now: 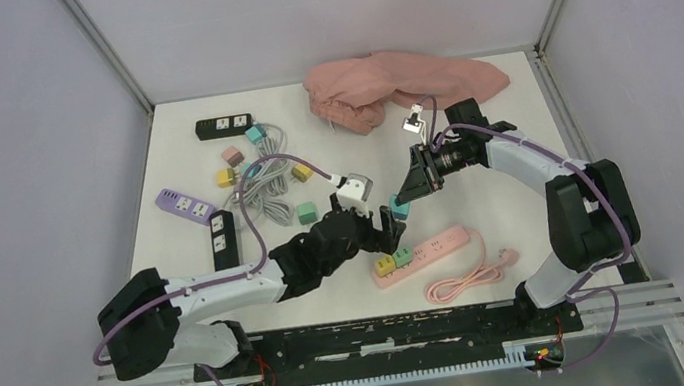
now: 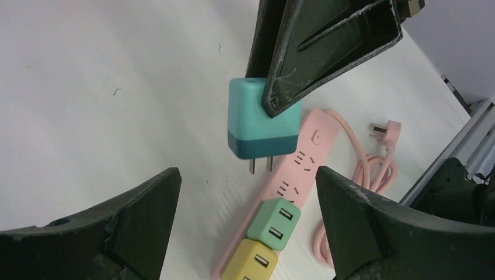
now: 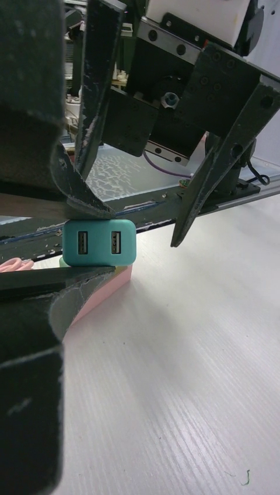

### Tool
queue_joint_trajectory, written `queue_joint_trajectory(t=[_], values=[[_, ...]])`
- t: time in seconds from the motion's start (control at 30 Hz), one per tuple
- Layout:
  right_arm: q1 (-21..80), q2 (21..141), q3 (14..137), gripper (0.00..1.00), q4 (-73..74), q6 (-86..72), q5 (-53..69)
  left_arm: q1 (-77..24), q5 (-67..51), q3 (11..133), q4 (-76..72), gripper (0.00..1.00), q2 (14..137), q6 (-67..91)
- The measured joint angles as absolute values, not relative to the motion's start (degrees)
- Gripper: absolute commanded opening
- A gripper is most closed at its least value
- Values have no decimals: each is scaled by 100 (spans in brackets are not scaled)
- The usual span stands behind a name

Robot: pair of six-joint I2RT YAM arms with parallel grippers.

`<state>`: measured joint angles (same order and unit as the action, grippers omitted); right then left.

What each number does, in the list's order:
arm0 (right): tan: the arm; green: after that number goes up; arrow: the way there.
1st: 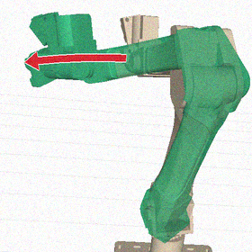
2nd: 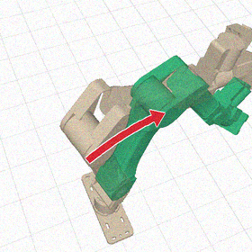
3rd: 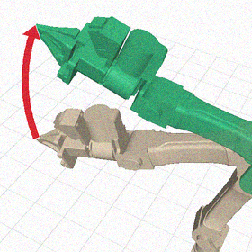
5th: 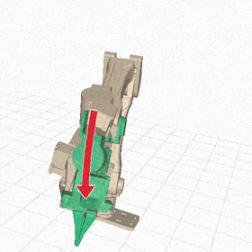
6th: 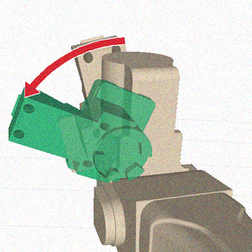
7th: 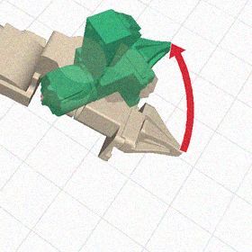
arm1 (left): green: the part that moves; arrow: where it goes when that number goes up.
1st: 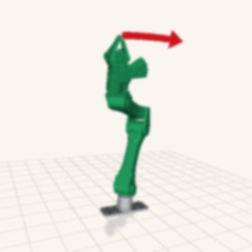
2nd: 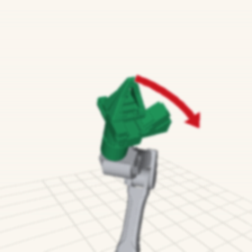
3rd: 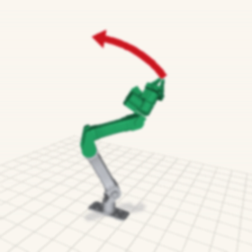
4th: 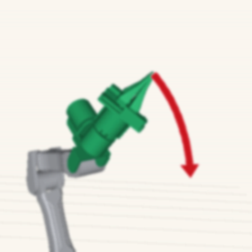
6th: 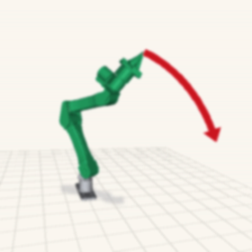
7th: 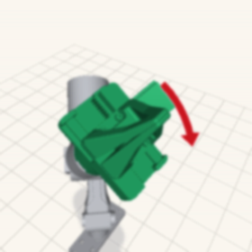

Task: Pull the plug off the socket
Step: Place the plug at the center of the board.

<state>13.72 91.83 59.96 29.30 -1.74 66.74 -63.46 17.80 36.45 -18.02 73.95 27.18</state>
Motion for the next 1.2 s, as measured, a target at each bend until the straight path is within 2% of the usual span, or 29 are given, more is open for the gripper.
queue_joint_trajectory(t=[0.13,0.23,0.4,0.47,0.53,0.57,0.63,0.67,0.7,0.87,1.2], values=[[1372,9194,5996,5,2930,-220,6639,-6469,2088,4204,-1474,89,7859,2801],[1372,9194,5996,5,2930,-235,6632,-6543,2399,4705,-1090,81,8256,2906],[1369,9196,5996,6,2932,-237,6630,-6571,2797,5424,-521,49,8862,2982],[1369,9223,5996,9,2869,-237,6569,-6584,2827,5612,-384,31,9008,2998],[1369,9251,5996,15,2893,-248,6563,-6626,2862,5701,-266,21,9063,2989],[1369,9266,5996,22,2893,-252,6563,-6630,2860,5719,-231,17,9067,2989],[1372,9275,5996,45,2904,-257,6558,-6630,2867,5728,-183,11,9070,2987],[1372,9275,5996,89,2917,-257,6558,-6630,2867,5728,-183,10,9070,2985],[1372,9275,5996,98,2930,-257,6558,-6630,2867,5728,-180,7,9070,2980],[1313,9275,6080,100,3157,110,6508,-6650,3028,5446,-209,3,8888,2936],[1308,8960,6160,100,3739,858,6300,-6254,3481,3640,-757,4,7406,2720]])
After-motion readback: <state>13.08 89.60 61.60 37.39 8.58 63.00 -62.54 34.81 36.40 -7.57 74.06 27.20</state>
